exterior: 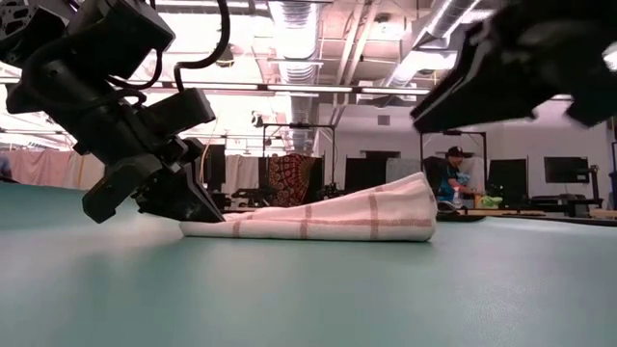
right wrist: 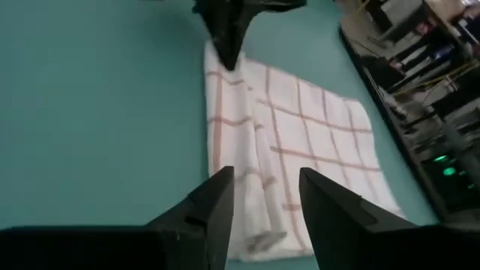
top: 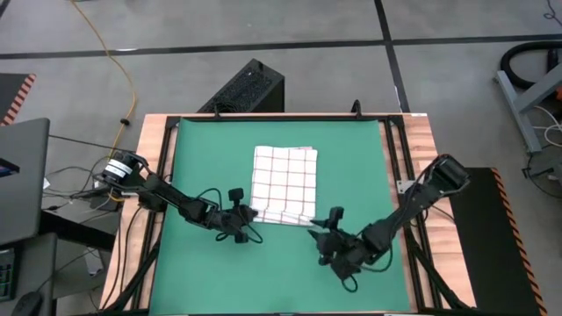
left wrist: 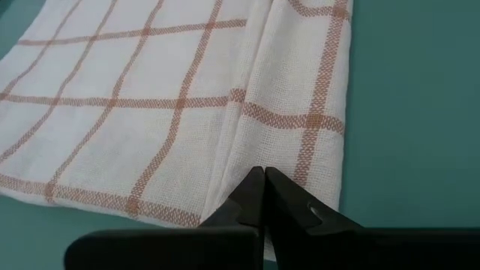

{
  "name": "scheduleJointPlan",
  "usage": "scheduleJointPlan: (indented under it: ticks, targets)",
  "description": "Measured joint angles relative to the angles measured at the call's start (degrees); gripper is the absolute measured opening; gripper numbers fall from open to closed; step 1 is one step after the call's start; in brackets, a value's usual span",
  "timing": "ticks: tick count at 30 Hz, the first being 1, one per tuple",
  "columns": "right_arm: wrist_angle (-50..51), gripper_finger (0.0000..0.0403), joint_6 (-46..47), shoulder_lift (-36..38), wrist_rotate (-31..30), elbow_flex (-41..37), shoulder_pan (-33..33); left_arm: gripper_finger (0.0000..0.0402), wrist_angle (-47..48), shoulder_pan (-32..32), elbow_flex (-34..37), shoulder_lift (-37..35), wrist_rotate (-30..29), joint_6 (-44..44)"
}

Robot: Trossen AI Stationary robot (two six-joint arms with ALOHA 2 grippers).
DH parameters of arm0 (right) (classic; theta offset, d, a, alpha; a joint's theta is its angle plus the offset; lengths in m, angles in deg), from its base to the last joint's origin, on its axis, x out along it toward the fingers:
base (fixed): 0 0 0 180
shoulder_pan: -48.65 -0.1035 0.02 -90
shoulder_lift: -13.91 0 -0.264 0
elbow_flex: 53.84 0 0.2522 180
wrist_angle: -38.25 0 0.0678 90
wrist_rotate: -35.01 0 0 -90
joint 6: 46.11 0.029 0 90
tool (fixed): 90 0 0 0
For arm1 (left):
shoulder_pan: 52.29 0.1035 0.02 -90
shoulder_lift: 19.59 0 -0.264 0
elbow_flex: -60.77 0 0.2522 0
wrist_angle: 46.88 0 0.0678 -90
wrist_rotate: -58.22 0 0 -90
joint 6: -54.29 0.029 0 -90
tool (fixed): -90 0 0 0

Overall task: Roll towel into tight, uniform cylinder
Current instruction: Fold the white towel

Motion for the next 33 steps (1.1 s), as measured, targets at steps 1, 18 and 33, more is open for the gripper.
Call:
scheduleJointPlan:
  ticks: [1, 18, 33]
  targets:
    - [-3.7, 0.0168, -0.1, 0.0, 0.1, -1.7, 0.5, 0.0, 0.0, 0.0, 0.0, 0.0, 0.0, 0.0]
    - [-12.9, 0.0154, -2.5, -7.6, 13.2, -5.8, 12.4, 0.0, 0.4, 0.0, 0.0, 0.0, -0.2, -1.5]
    - [-10.1, 0.0154, 6.0, -10.4, 9.5, -5.8, 11.4, 0.0, 3.5, 0.0, 0.0, 0.0, 0.7, -2.0]
